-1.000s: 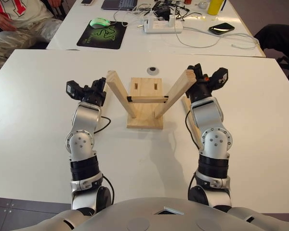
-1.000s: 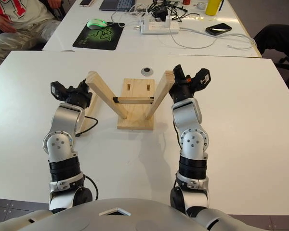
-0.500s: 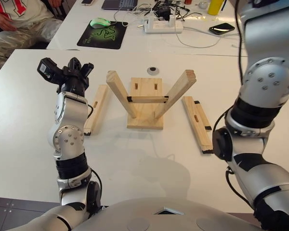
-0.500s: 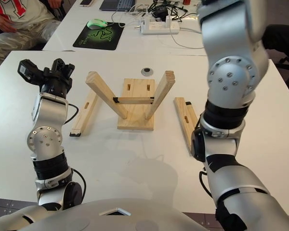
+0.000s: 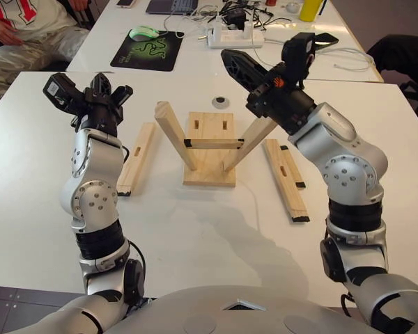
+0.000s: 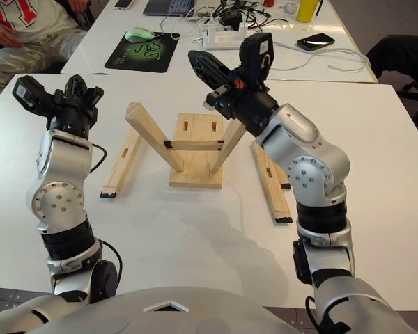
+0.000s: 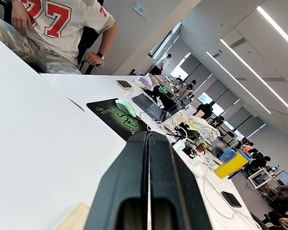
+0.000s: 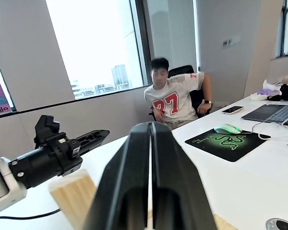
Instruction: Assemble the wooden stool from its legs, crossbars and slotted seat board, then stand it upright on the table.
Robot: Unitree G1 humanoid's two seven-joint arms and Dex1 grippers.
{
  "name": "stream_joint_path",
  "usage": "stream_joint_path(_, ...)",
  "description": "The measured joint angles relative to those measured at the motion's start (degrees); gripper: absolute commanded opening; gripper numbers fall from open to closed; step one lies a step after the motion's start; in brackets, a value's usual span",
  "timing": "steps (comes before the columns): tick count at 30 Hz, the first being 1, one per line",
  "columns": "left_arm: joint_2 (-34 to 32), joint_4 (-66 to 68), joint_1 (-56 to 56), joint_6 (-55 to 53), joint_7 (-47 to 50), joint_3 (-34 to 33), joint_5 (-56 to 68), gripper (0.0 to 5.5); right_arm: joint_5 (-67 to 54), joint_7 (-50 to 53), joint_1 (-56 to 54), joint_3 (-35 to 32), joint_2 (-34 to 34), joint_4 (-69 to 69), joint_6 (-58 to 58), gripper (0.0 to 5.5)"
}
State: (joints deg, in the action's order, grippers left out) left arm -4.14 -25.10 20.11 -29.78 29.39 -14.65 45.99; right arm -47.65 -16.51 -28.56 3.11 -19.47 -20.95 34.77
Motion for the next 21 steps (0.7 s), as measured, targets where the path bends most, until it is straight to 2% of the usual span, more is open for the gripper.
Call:
stream_joint_path(6, 0.48, -0.37, 0.48, -0.88, -0.34, -0.66, -0.03, 0.0, 1.94, 0.19, -1.1, -0.1, 2.87, 0.39, -0.15, 0.02)
stream_joint_path(9, 0.63, -0.36, 0.48, -1.09, -0.65, -1.08, -0.16, 0.0, 2.17, 1.84, -3.02, -2.38, 5.02, 2.34, -0.42, 0.02)
stream_joint_path(12, 0.79, -0.35, 0.48, -1.14, -0.81, -1.21, -0.55, 0.0, 1.96, 3.37, -8.44, -6.0, 5.26, 3.1, -1.01, 0.02)
stream_joint_path(18, 0.91, -0.52, 0.4, -1.35, -1.3, -1.27, -1.22, 0.0, -3.29, 6.63, -32.51, -17.21, 3.8, 6.63, -4.87, 0.02)
stream_joint_path(21, 0.97, -0.69, 0.36, -1.58, -1.43, -1.29, -1.58, 0.0, -3.05, 5.59, -36.08, -19.62, 2.03, 7.72, -7.48, 0.02)
